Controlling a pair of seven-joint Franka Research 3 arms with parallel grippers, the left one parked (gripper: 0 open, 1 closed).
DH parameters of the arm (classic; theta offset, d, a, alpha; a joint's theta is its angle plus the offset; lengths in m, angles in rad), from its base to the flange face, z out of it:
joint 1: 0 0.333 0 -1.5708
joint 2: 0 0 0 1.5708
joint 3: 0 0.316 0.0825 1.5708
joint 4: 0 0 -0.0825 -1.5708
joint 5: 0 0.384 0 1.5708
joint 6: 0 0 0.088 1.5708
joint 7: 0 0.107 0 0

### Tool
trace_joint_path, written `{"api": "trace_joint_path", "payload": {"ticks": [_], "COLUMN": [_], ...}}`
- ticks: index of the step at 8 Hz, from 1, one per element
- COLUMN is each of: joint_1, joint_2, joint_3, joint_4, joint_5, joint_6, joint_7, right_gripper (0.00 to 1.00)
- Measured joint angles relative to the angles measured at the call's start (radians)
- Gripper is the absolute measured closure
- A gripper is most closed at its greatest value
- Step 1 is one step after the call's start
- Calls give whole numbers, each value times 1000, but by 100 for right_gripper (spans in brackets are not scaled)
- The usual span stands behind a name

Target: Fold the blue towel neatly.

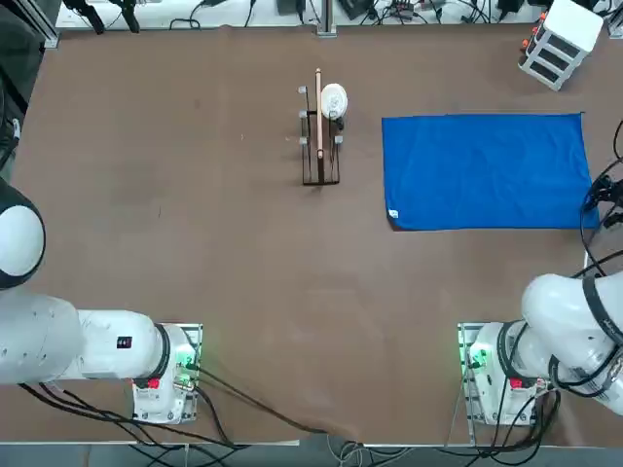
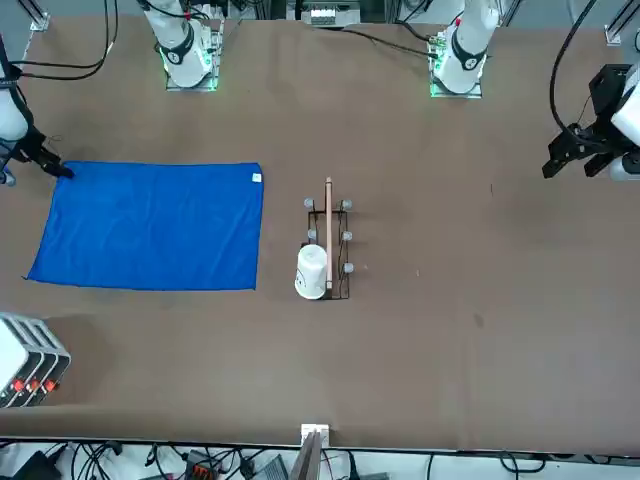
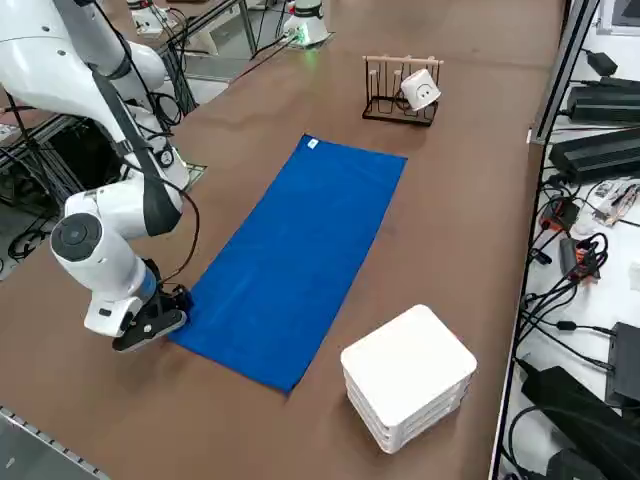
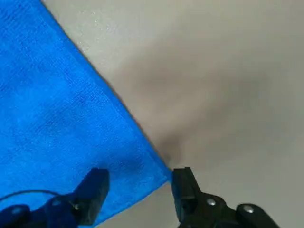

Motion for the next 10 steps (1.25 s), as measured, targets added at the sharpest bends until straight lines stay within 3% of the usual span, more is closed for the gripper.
{"api": "trace_joint_path", "payload": {"ticks": [5,7,10], "joint_1": [-10,-10,-4], "joint_2": [18,14,13], "joint_3": [1,3,10], "joint_4": [1,2,3], "joint_5": [0,0,-1], "joint_6": [1,-1,-1], "joint_7": [2,3,10], "right_gripper": [23,38,41]}}
